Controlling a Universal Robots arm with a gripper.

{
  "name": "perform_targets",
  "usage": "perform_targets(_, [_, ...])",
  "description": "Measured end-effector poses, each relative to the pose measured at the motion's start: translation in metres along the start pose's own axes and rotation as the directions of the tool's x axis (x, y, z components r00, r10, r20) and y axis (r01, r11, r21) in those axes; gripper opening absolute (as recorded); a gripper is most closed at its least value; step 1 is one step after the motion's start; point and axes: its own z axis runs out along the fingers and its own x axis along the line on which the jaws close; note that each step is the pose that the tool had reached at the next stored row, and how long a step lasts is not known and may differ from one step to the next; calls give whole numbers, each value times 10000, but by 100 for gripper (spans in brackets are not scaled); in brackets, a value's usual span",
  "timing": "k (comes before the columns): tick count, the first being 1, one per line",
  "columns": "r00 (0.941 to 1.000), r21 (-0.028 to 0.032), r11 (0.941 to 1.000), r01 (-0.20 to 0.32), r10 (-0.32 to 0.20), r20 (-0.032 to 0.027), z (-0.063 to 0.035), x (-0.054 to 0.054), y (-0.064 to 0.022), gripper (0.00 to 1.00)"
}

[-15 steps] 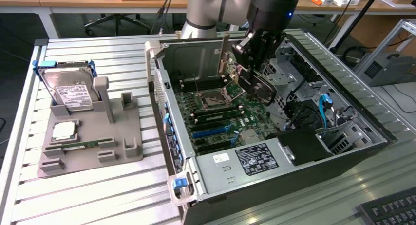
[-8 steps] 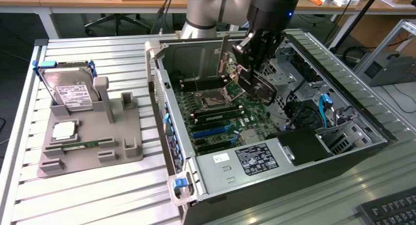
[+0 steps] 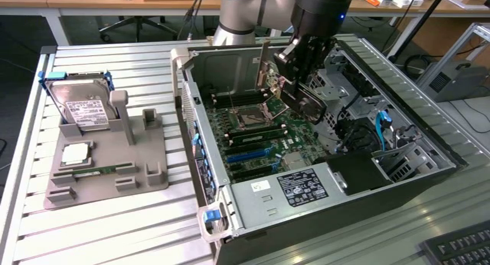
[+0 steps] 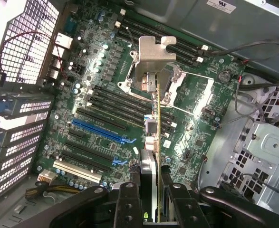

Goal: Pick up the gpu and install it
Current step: 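Insert the gpu into the slot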

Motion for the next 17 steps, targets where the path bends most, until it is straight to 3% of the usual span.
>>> perform_targets(17, [9998,6,9998,187,-187,6,0,0,0,27])
